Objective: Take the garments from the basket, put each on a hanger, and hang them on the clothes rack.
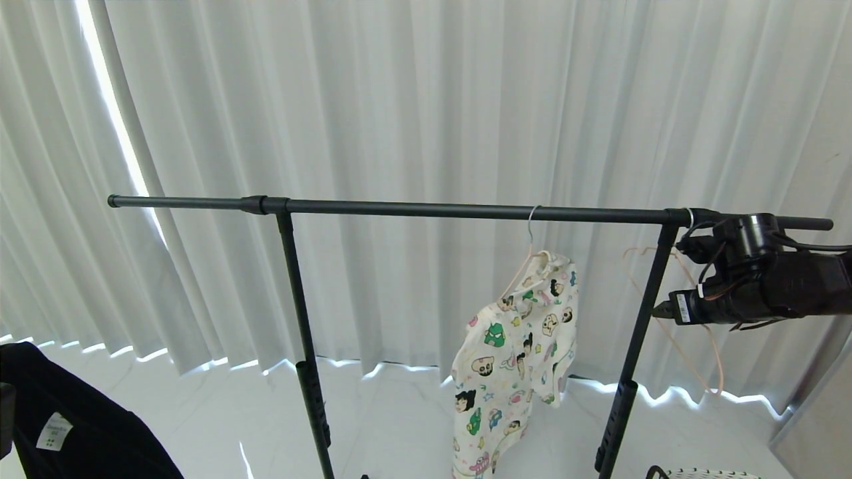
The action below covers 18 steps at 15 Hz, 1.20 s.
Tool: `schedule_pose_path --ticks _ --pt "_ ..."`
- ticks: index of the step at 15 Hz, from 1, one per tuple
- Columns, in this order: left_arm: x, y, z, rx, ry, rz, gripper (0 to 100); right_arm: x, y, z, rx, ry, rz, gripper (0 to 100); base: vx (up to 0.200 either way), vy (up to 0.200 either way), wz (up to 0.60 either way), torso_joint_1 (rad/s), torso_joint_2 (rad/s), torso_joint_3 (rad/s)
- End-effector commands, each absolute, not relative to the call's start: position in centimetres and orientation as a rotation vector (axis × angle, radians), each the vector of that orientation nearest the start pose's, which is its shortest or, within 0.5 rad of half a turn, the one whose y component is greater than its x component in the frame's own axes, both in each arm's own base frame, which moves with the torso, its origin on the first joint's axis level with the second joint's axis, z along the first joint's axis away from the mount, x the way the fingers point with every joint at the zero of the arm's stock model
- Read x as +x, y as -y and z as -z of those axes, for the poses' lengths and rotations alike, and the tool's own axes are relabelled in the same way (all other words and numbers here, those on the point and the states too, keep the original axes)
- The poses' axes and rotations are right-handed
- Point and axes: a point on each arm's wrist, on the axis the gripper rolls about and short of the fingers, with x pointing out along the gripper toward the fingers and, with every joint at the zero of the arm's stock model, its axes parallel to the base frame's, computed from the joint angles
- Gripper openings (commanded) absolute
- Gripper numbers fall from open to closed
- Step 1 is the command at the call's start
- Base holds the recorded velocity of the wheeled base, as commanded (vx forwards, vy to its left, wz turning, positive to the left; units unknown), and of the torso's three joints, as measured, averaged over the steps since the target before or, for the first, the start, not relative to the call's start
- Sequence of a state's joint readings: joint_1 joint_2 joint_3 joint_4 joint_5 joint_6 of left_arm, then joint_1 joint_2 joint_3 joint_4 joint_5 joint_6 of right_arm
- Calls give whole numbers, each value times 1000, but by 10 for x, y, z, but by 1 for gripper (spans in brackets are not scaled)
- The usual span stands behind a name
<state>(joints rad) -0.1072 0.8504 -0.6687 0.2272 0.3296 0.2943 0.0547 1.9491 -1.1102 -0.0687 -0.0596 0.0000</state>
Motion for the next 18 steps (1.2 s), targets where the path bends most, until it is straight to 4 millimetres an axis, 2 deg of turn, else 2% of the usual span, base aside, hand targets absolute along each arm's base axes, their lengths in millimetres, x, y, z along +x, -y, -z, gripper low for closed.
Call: schedule_pose_path --ticks 1,8,13,18 --pt "81 1 -228 378 -431 -161 0 359 -19 -123 -45 -781 4 0 0 0 0 0 0 0" --pt "80 1 -228 378 -430 -161 0 355 -22 -134 -3 -750 14 0 0 0 0 0 0 0" --pt "77 1 -229 374 -412 -164 0 343 -21 -158 29 -684 23 0 0 0 0 0 0 0" --pt "72 0 -231 370 -389 -167 0 317 -21 -179 71 -633 30 0 0 0 0 0 0 0"
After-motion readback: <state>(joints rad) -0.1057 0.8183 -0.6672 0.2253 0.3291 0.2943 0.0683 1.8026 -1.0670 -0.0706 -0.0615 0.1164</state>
